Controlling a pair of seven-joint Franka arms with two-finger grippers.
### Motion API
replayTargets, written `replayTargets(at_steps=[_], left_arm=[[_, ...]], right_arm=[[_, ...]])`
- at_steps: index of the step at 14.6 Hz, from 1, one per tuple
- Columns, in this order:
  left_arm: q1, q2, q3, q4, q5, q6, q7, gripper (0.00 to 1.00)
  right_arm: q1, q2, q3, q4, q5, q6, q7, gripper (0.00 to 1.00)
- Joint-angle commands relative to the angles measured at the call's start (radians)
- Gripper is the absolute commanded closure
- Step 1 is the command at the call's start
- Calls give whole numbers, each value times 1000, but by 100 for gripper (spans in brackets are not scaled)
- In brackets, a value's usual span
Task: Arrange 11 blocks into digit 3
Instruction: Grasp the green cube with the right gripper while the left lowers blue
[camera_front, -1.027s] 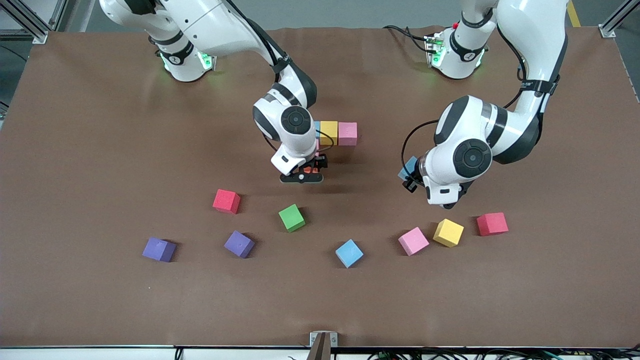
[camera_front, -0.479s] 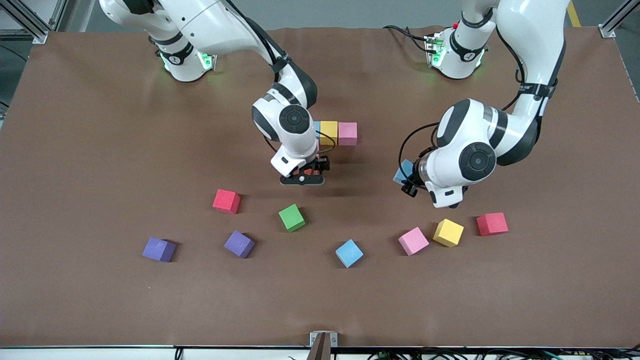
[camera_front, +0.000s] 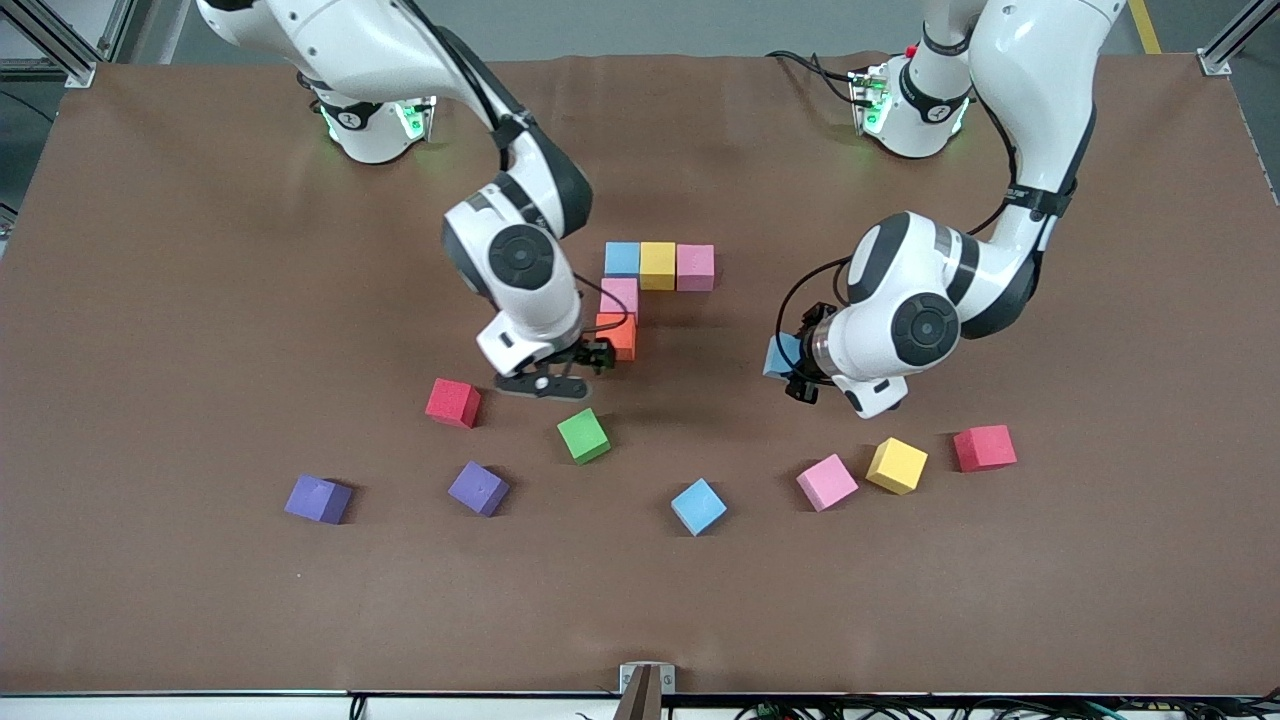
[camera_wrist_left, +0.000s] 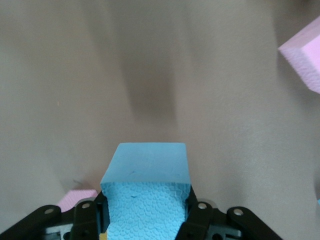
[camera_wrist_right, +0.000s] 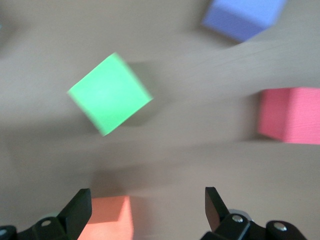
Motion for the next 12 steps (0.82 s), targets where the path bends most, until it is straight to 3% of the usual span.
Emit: replayTargets(at_steps=[1, 5, 7, 12], left_arm=[[-74, 13, 10, -9, 7, 45, -163, 79], [-145, 59, 8, -3, 107, 130, -340, 79], [-192, 80, 8, -2, 169, 172, -447, 79], [-272, 109, 10, 1, 214, 281, -559, 79]], right_arm=[[-71, -41, 13, -26, -4, -24, 2, 0], [-102, -37, 13, -21, 0, -16, 13, 0], [-96, -32, 13, 12, 7, -16, 135, 0], [-44, 141, 13, 212, -4, -28, 435, 0]])
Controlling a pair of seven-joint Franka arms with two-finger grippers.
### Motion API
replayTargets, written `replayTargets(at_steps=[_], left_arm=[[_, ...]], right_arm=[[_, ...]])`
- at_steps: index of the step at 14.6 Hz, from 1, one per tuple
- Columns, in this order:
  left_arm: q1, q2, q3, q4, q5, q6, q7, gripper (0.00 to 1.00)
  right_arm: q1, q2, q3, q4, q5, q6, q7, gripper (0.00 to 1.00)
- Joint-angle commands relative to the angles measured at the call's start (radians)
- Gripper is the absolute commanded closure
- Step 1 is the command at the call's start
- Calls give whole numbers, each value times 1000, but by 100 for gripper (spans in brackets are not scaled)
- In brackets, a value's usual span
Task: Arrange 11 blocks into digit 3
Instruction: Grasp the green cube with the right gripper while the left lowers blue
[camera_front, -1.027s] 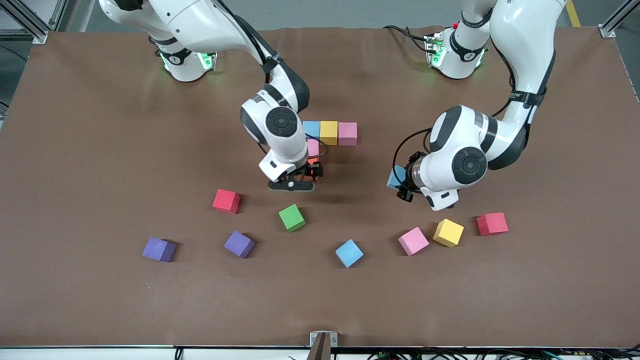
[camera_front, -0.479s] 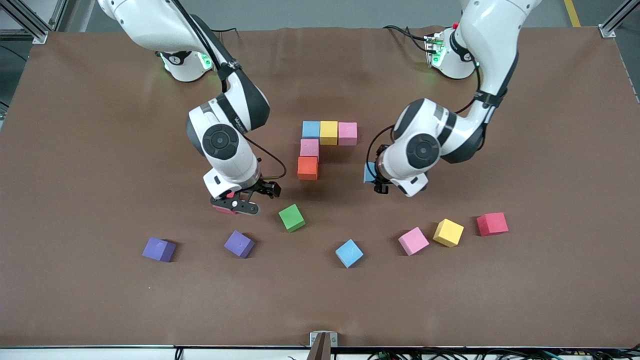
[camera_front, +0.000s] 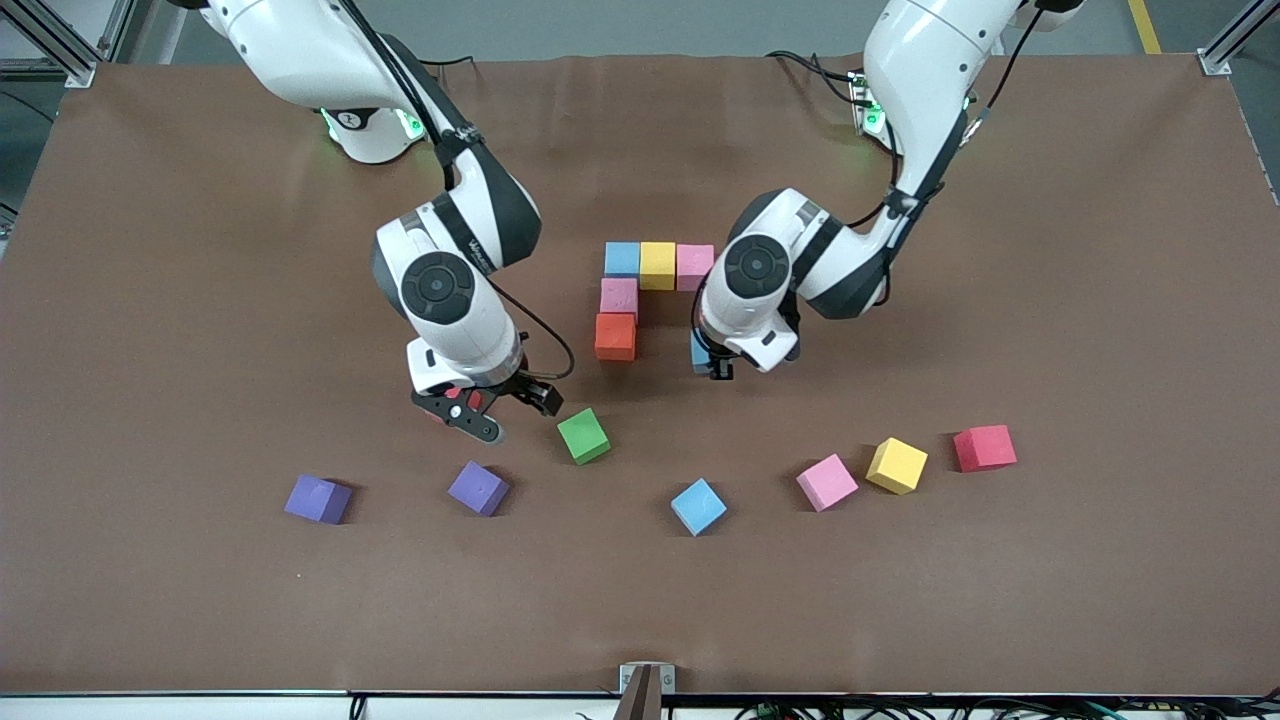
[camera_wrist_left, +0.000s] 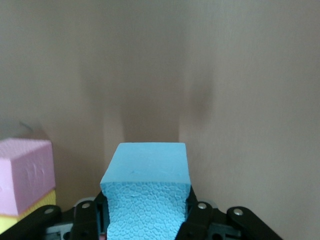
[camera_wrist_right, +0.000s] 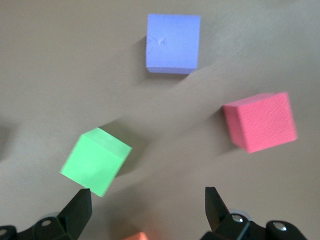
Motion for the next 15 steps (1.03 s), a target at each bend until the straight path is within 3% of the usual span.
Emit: replayTargets(at_steps=[1, 6, 9, 15], left_arm=[[-46, 23, 9, 17, 21, 49, -42, 79], [-82, 52, 9, 25, 35, 92, -43, 79], [-83, 63, 6, 20, 35, 120, -43, 79], [-102, 83, 6, 20, 33, 181, -74, 79]], right_arm=[[33, 133, 4, 150, -8, -14, 180, 0], [39, 259, 2, 281, -8, -35, 341, 0], [52, 357, 2, 417, -9, -109, 422, 0], [52, 393, 4, 427, -6, -95, 459, 3]])
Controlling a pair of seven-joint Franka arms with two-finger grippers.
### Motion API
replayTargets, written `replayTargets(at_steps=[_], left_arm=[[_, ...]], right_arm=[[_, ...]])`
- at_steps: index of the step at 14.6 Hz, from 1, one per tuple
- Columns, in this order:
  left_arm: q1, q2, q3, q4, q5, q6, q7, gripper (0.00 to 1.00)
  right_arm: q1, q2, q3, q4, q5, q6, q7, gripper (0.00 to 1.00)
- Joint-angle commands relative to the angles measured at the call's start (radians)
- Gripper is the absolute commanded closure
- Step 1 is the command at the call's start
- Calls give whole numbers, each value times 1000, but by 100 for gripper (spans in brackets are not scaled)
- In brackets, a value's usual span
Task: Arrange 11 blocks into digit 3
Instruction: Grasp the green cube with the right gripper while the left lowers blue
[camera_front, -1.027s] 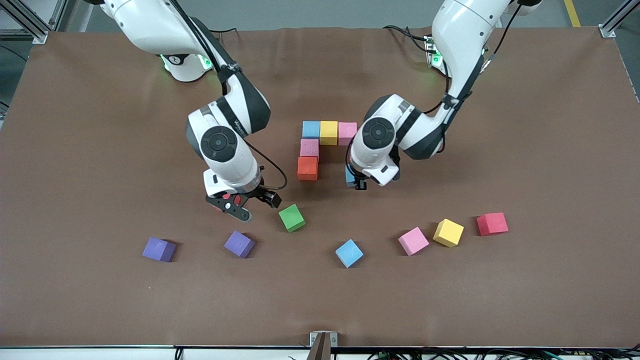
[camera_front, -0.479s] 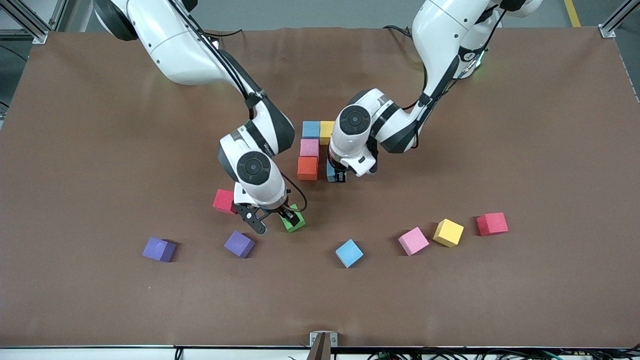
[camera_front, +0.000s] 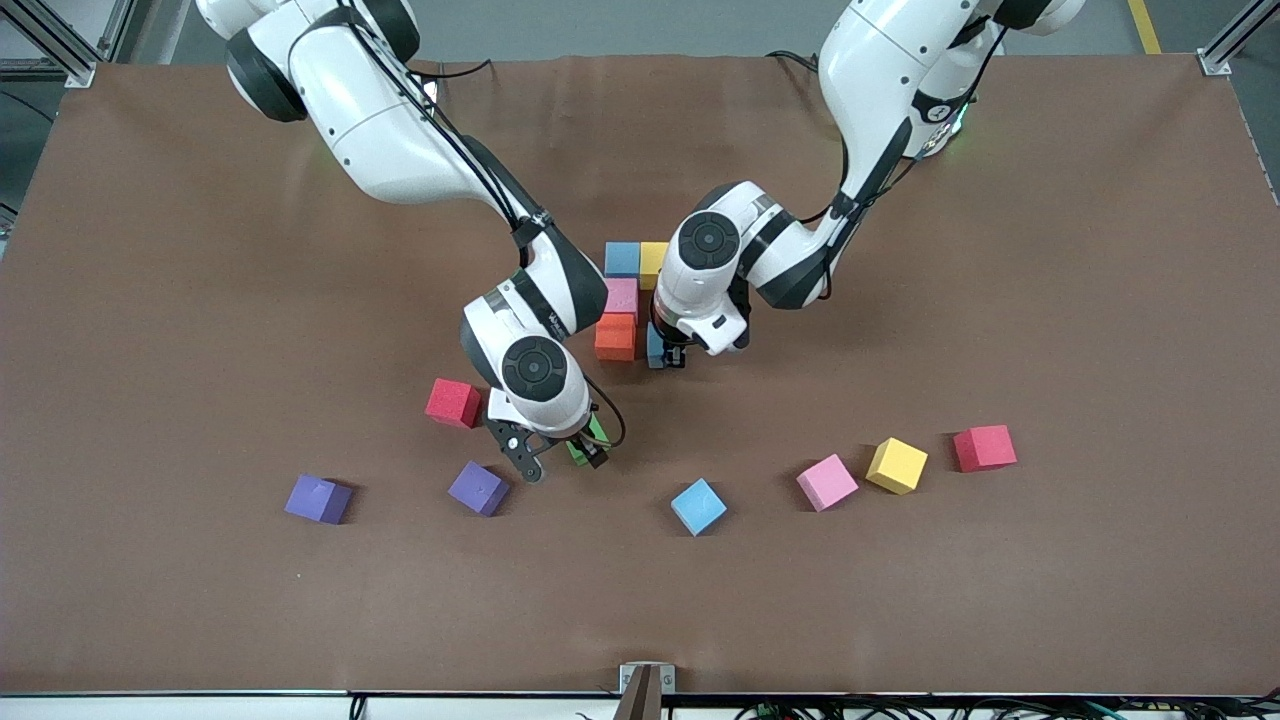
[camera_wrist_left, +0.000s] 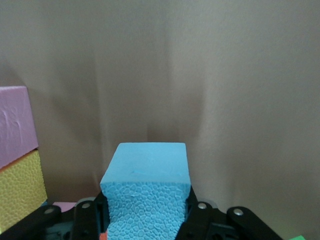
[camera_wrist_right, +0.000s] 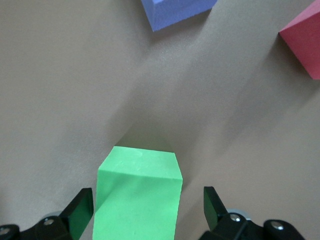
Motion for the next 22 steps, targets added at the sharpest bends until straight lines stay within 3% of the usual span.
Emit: replayTargets(at_steps=[1, 4, 7, 9, 17, 19, 20, 21, 22], left_arm=[[-11, 9, 4, 10, 23, 25, -37, 79], [-20, 17, 4, 12, 23, 42, -54, 79], [-27, 29, 4, 15, 23, 42, -57, 79], [-37, 29, 4, 10, 23, 42, -59, 79], [-49, 29, 4, 9, 23, 40, -80, 76], [-46, 29, 4, 9, 23, 40, -79, 60], [-46, 29, 4, 9, 23, 40, -76, 39], [-49, 31, 4, 9, 24, 39, -70, 4], [-49, 31, 4, 9, 24, 39, -68, 0]], right_arm=[[1, 21, 3, 34, -5, -14, 28, 7], [1, 21, 3, 34, -3, -14, 28, 29], [0, 21, 3, 34, -2, -14, 25, 71], [0, 21, 3, 34, -2, -15, 17, 91], [1, 1, 10, 31, 1, -20, -188, 99], [1, -2, 10, 31, 1, -23, -245, 100], [1, -3, 10, 31, 3, -23, -298, 100], [1, -5, 10, 31, 3, -25, -352, 100], [3, -5, 10, 30, 4, -23, -393, 100]])
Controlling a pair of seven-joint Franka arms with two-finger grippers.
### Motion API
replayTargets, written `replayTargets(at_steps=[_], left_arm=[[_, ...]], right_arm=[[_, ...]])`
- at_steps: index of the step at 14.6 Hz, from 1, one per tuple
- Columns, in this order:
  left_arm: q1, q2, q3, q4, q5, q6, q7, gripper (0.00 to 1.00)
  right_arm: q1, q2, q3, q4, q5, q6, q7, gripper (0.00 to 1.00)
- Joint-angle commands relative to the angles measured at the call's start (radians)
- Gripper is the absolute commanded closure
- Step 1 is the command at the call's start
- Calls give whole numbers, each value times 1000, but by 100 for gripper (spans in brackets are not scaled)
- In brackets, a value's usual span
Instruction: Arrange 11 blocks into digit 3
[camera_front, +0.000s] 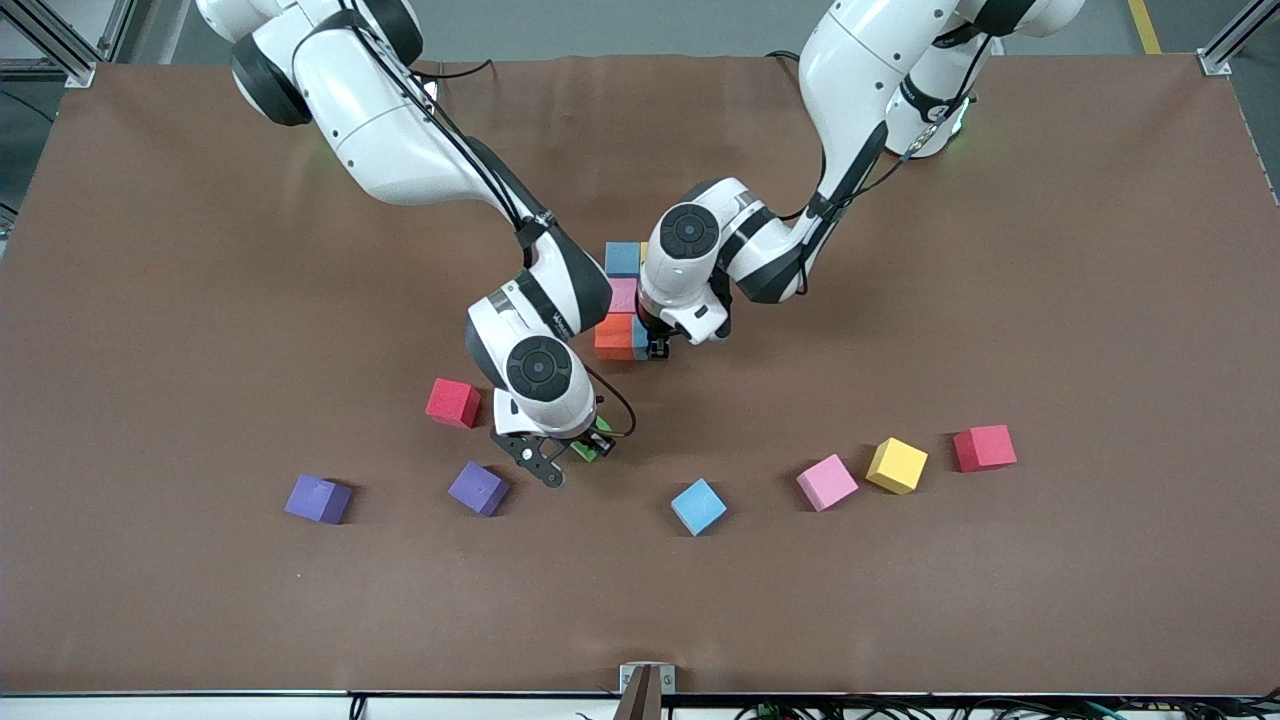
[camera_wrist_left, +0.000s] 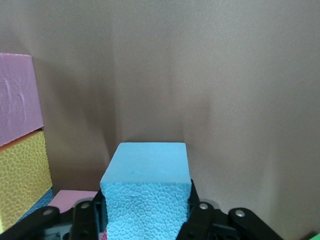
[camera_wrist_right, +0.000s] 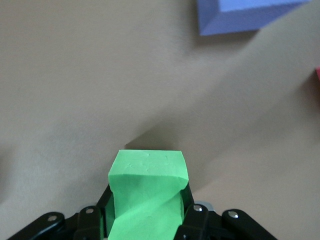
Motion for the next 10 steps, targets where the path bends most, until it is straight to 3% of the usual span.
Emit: replayTargets(at_steps=[1, 4, 10], left_arm=[[-6, 3, 4, 8, 24, 5, -11, 0], [-3, -21, 2, 3, 26, -16, 5, 0], [12, -166, 1, -24, 24, -189, 79, 0]], right_arm=[[4, -10, 5, 0, 1, -17, -115, 100], [22, -23, 5, -6, 0, -17, -250, 100], [59, -60, 2, -69, -12, -27, -471, 100]])
